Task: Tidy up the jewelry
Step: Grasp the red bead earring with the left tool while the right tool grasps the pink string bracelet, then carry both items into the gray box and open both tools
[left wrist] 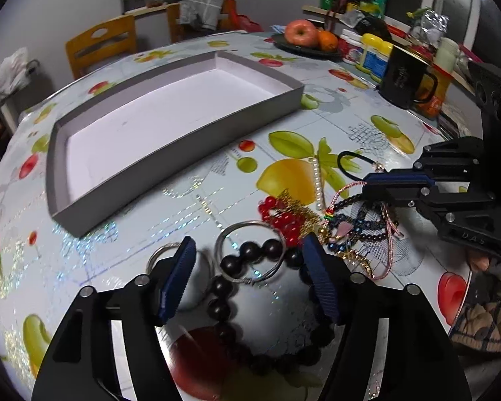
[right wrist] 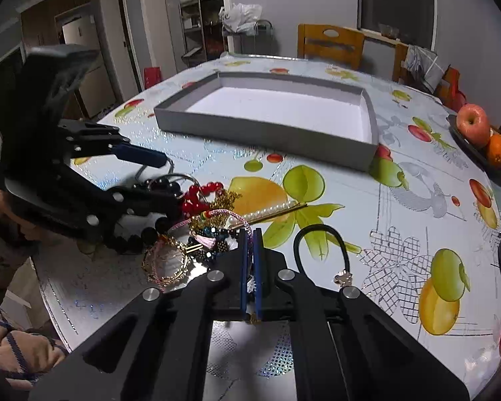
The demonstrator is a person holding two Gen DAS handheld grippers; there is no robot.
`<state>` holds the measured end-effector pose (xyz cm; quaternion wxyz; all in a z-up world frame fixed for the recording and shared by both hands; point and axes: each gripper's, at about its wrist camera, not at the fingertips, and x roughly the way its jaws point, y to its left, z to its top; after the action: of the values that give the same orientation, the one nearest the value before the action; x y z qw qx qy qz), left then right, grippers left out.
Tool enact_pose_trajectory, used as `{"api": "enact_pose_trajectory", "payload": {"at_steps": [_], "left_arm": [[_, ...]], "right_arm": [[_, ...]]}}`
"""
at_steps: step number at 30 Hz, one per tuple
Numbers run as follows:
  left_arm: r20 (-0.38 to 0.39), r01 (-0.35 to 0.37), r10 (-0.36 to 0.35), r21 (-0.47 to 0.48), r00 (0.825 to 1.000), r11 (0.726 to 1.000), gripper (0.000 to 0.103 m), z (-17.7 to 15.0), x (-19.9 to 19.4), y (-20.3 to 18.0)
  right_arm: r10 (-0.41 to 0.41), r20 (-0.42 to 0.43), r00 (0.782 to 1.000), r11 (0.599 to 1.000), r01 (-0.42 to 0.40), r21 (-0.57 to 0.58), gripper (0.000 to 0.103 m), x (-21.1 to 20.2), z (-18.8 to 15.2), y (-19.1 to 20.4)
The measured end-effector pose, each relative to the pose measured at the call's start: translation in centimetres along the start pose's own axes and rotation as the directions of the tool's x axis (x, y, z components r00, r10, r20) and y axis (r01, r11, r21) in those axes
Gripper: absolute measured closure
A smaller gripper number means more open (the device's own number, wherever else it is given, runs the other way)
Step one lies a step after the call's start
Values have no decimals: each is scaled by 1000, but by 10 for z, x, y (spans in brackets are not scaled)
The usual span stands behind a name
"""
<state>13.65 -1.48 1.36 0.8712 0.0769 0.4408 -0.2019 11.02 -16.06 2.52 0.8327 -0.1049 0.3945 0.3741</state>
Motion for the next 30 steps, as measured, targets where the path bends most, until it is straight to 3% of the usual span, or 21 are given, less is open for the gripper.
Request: {"api": "enact_pose_trajectory", "payload": {"at_steps": [6,11,14,15,16,17,19,30], "left_arm": [[-27,27,-27,6,999,1000,34,6,12,2],[11,46,-47,61,999,997,35,11,5,-10],[17,60,-61,95,998,994,46,15,7,-17],[12,64,-66,96,998,993,56,15,10,-18],[6,69,-70,96,998,993,74,16,13,-18],[9,73,-74,100,997,992,73,15,14,-19],[35,72,-77,112,996,991,87,13,10,-21],[163,62,-73,73,984,995,90,21,-39,-18]], "right_arm": [[-14,28,1000,1000,14,8,100,-11,1,-3],[-25,40,999,1000,24,15,100,-18,0,-3],[-29,49,998,999,28,18,100,-21,0,-3],[-32,53,998,999,31,20,100,-23,0,-3],[-35,57,998,999,34,22,100,-24,0,-3],[-37,59,998,999,36,22,100,-24,0,-3],[-44,67,997,999,43,25,100,-28,0,-4],[-82,139,987,997,82,6,100,-49,28,-12]]}}
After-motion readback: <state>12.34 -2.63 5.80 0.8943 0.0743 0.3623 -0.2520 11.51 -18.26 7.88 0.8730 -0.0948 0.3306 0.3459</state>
